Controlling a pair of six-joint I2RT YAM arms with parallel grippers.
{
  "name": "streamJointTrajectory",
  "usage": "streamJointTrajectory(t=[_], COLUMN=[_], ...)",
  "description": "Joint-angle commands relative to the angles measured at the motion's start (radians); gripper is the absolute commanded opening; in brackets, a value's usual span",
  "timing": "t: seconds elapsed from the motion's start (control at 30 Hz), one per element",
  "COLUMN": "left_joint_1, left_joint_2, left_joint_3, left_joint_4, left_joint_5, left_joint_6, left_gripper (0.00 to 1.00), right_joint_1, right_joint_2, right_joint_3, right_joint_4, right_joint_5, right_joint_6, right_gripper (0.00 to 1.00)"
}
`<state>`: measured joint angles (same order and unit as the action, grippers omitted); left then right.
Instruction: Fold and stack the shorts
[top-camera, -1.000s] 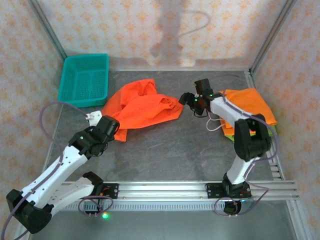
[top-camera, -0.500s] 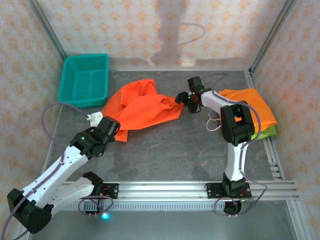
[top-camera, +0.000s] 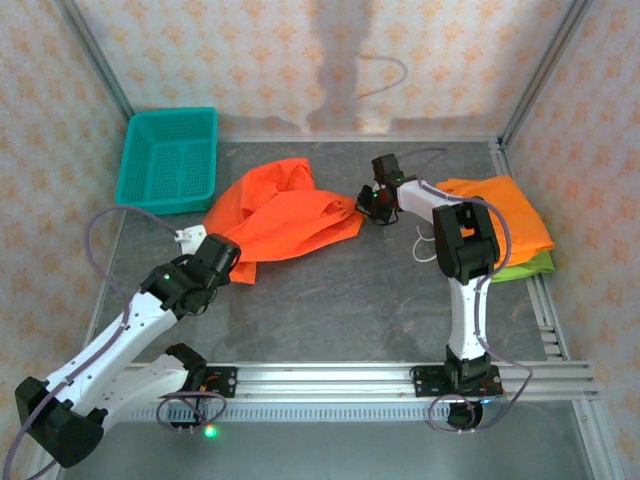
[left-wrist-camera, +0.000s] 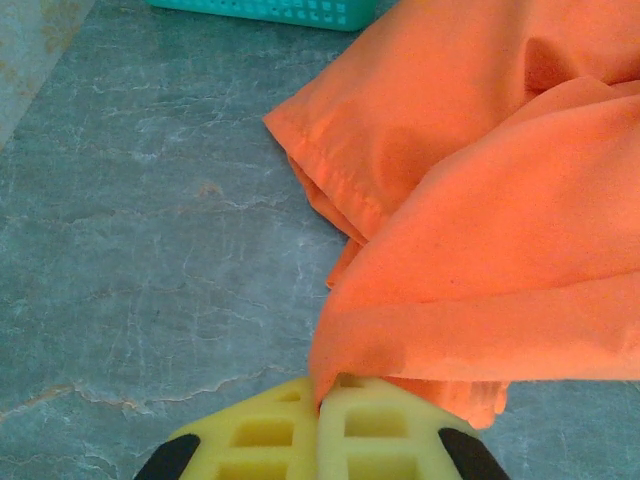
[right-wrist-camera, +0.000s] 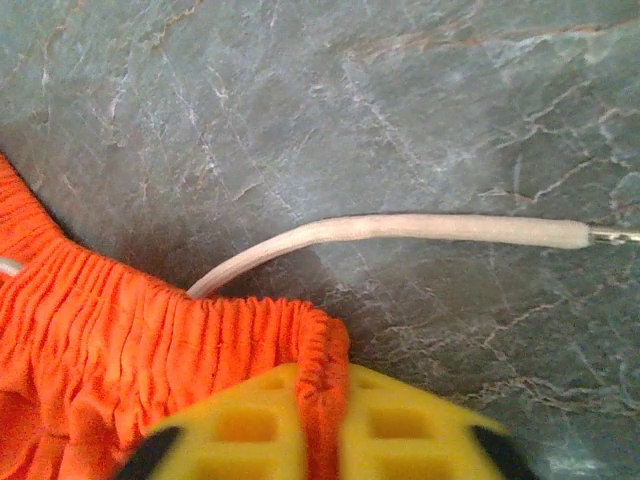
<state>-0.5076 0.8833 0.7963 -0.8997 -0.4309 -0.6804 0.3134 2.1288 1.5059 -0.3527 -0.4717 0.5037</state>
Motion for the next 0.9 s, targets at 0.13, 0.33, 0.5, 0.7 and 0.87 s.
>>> streamJointTrajectory(t=[0.13,0.33,0.5,0.7,0.87], left_joint_1=[0.012,0.034,0.084,0.100,0.101], left_joint_2=[-0.033,-0.019,0.036,0.126,0.152], left_joint_3=[0.064,0.251,0.486,0.778,0.919], left_joint_4=[0.002,-0.026,-0.035,-0.037,-0.010], left_joint_5=[-0.048,-0.109,-0.139,-0.122,0.009], left_joint_6=[0.045,0.165,0.303,0.440,0.508], left_gripper=[0.00,0.00,0.00,0.00,0.00], right_joint_1=[-0.051,-0.109,-0.114,-0.114,-0.114], right_joint_2=[-0.195,-0.505,-0.694,-0.799,-0.870], right_joint_3=[-0.040,-0.081,-0.012,0.101,0.112], right_joint_4=[0.044,0.067,0.011,-0.059,-0.073], right_joint_5=[0.000,0.004,0.029,0.044,0.028], right_joint_6=[0.028,0.029,-0.044,-0.080,-0.064], right_gripper=[0.00,0.00,0.00,0.00,0.00])
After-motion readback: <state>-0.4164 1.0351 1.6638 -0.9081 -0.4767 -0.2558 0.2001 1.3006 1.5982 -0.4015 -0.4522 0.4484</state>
